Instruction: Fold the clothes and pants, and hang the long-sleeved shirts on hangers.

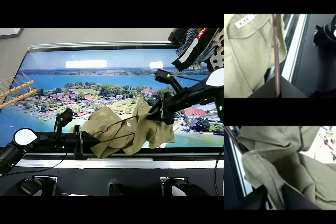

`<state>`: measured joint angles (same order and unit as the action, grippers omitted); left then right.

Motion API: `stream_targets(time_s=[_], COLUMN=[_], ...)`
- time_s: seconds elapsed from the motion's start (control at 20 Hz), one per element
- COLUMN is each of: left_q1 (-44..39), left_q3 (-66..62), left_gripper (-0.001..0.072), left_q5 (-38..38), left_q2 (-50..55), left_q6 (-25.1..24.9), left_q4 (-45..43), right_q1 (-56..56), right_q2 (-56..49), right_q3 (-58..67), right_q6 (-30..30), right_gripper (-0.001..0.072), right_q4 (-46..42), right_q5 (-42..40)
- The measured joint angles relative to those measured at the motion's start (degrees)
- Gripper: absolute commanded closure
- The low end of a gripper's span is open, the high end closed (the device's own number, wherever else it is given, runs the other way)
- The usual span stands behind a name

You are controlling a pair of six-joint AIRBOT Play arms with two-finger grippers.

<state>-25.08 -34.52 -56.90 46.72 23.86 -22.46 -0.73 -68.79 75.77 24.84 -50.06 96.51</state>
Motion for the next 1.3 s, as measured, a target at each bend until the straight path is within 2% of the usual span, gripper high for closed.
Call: stream_targets(time_s=[0.05,0.2,0.25,0.35,0.4,0.5,0.55,0.7,0.75,0.8,1.0,1.15,1.3], left_q1=[0.02,0.02,0.02,0.04,0.02,0.13,0.35,1.73,2.51,3.69,12.24,18.69,18.16], left_q3=[0.0,0.02,0.02,0.02,0.0,0.0,0.0,0.0,0.0,0.0,-0.07,-0.31,-0.48], left_gripper=[0.0688,0.0685,0.0662,0.0533,0.0437,0.0199,0.0156,0.0153,0.0139,0.0092,0.0093,0.0093,0.0093], left_q5=[0.04,0.09,-0.11,-0.02,0.17,0.37,0.35,2.58,3.43,4.2,5.4,1.51,-2.36], left_q2=[0.0,0.02,0.02,0.0,0.0,0.0,0.0,0.0,0.0,-0.04,-0.94,-2.6,-5.07], left_q6=[0.15,0.07,0.07,0.07,0.11,0.79,2.29,8.09,10.25,12.85,26.21,34.47,41.35], left_q4=[-0.11,-0.2,-0.2,0.07,0.09,0.35,0.33,-0.48,-0.9,-1.25,-2.89,-9.33,-19.41], right_q1=[0.0,-0.02,-0.02,-0.04,-0.04,-0.04,-0.04,-0.07,-0.07,-0.07,-0.07,-0.07,-0.07], right_q2=[-0.24,-0.61,-0.59,-0.11,0.35,1.79,2.8,5.86,6.78,7.65,10.1,10.82,11.08], right_q3=[0.0,0.0,0.0,0.0,0.0,0.0,0.0,0.0,0.0,0.0,0.0,0.0,0.0], right_q6=[-0.94,-1.86,-2.05,-2.25,-2.36,-2.67,-2.45,-2.69,-2.69,-2.69,-2.69,-2.16,0.46], right_gripper=[0.0686,0.0687,0.0688,0.0689,0.069,0.069,0.069,0.069,0.069,0.069,0.069,0.069,0.069], right_q4=[0.09,0.63,0.7,1.03,1.14,1.25,1.22,-1.01,-1.73,-2.47,-3.91,-4.44,-4.7], right_q5=[1.09,2.67,3.1,3.87,4.55,4.63,4.09,3.58,3.58,3.54,2.82,2.12,-0.07])
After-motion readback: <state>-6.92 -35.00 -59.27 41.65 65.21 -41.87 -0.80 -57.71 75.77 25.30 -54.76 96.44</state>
